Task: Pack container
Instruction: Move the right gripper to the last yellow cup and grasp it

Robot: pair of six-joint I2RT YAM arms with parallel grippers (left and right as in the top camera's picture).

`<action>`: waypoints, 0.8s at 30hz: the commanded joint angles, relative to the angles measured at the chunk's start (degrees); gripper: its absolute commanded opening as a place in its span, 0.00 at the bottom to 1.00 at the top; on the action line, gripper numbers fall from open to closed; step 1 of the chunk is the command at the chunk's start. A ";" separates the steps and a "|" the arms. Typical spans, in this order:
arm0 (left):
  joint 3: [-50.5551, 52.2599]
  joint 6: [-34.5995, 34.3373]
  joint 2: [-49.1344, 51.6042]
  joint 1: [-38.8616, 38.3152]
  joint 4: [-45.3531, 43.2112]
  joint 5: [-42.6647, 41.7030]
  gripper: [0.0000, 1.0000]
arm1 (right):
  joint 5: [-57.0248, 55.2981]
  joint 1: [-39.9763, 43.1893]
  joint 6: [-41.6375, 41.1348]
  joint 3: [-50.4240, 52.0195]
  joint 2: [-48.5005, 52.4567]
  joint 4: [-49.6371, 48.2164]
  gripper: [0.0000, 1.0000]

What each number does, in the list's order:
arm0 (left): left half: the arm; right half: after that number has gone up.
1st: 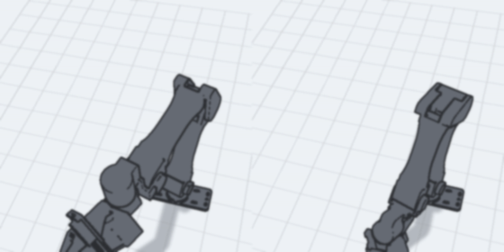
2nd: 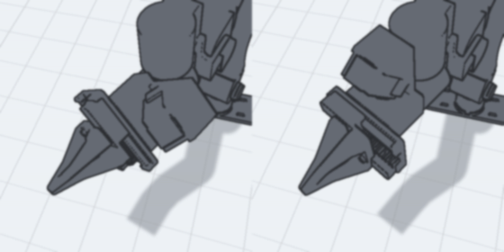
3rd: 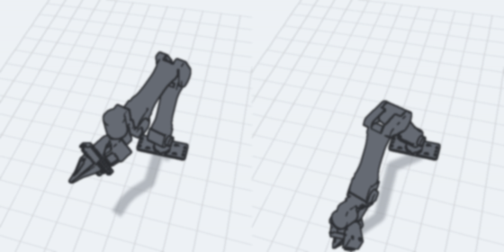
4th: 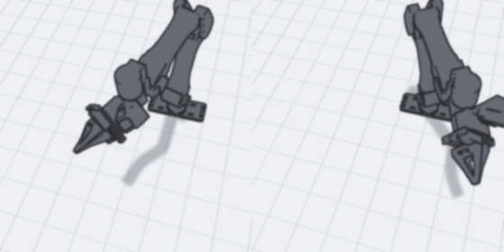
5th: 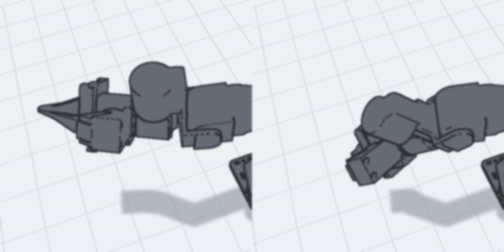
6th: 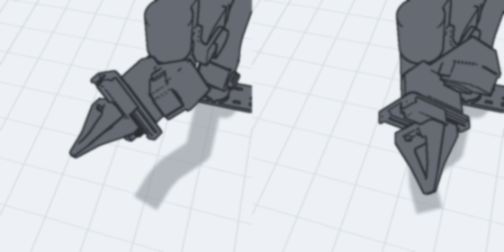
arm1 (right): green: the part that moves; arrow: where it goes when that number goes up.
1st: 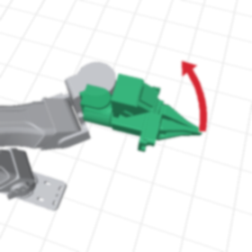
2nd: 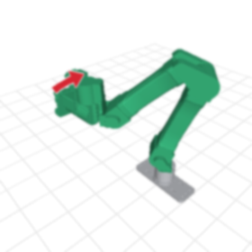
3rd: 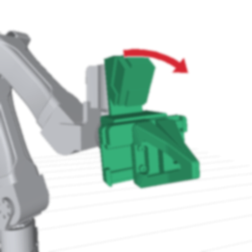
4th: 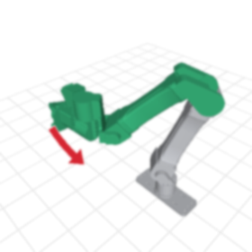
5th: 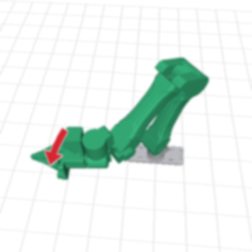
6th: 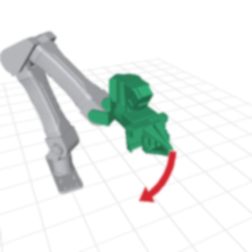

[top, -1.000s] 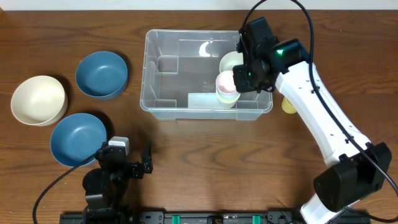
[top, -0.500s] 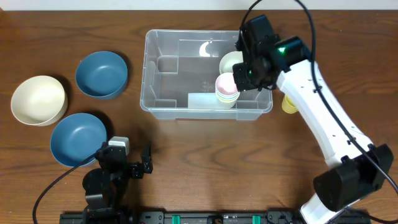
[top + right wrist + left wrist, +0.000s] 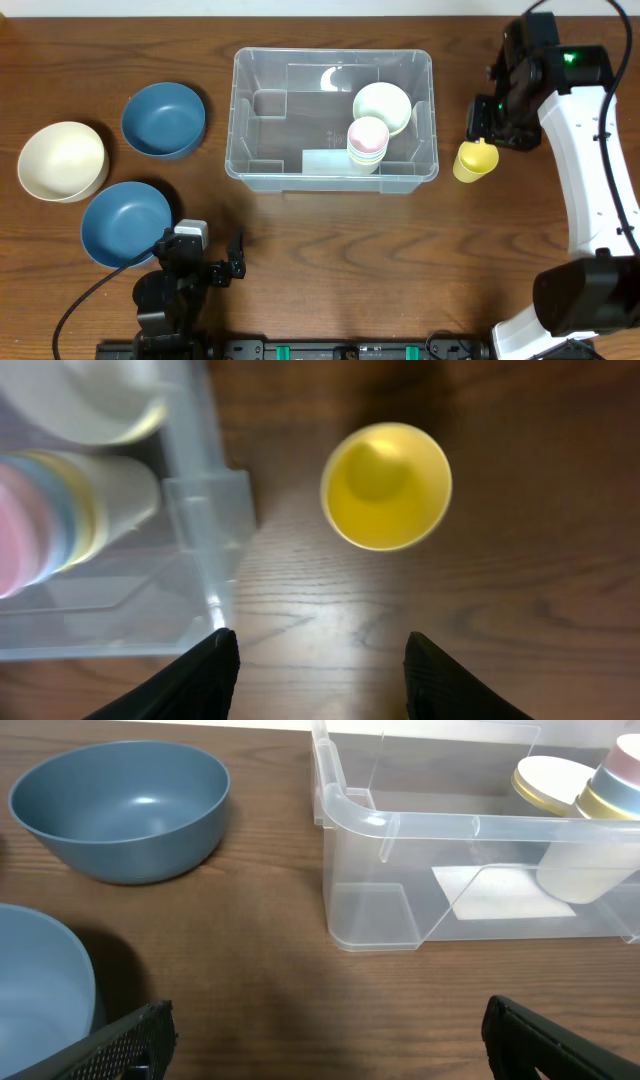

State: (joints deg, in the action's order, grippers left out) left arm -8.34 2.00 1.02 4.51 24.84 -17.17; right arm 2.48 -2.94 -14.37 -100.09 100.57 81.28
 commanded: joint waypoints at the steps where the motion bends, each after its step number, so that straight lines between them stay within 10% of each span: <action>1: 1.14 0.98 -0.04 0.35 0.09 0.28 0.98 | -0.17 0.94 0.66 5.46 -0.70 -2.01 0.55; 24: 1.14 0.98 -0.04 0.35 0.09 0.28 0.98 | -0.96 9.05 -3.87 28.37 -0.11 -28.35 0.48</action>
State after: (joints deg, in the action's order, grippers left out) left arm -8.34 2.00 1.02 4.51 24.82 -17.17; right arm 1.72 6.00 -17.43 -73.63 100.60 54.33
